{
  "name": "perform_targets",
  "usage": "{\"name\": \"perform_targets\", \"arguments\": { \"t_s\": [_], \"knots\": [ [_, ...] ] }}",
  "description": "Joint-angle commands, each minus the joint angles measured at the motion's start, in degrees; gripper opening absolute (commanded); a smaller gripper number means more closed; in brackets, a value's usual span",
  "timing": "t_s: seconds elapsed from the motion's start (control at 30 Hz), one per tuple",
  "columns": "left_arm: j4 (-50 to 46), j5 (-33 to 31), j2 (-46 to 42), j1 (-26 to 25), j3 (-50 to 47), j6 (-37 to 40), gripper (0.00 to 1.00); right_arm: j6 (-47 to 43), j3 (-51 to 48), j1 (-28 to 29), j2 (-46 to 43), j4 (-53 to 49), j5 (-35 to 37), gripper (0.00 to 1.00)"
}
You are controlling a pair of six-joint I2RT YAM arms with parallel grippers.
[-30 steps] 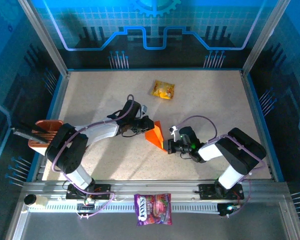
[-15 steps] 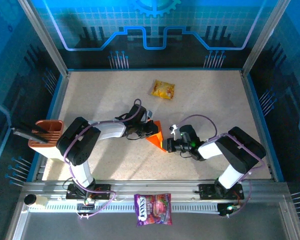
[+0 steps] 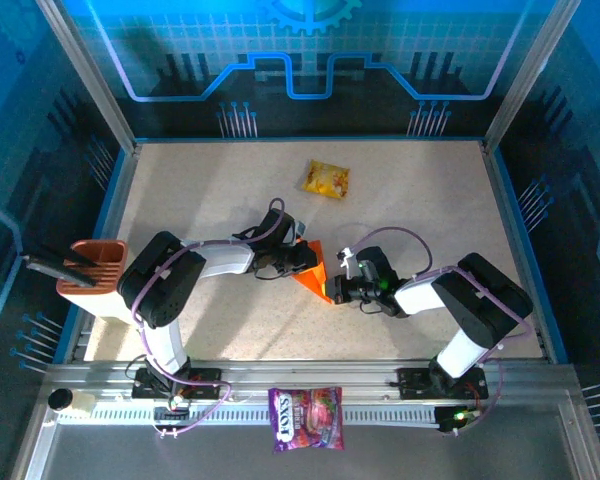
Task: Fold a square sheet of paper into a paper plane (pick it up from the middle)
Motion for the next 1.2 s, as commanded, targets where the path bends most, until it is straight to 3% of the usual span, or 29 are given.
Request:
{"name": "perform_targets", "arguments": {
  "t_s": [0.0,0.3,0.83,1.17],
  "knots": [
    [-1.27,-1.41,1.04,-0.12,1.91,0.05,0.12,0.74,0.25,-0.36,2.6,-4.11,-3.08,0.02],
    [-1.58,-2.23,2.27,-0.09,2.85,0.19,0.12,1.98,1.14,-3.31,3.83,-5.95,-9.2,0.0],
    [-3.35,-4.55,4.21,-0.03,3.65,0.31,0.11,1.95,3.02,-4.88,5.29,-11.93,-10.81,0.0],
    [3.88,-1.03,2.72,-0.29,0.65,-1.61,0.11,4.9,4.47,-7.58,8.07,-14.78,-13.44,0.0]
  ]
}}
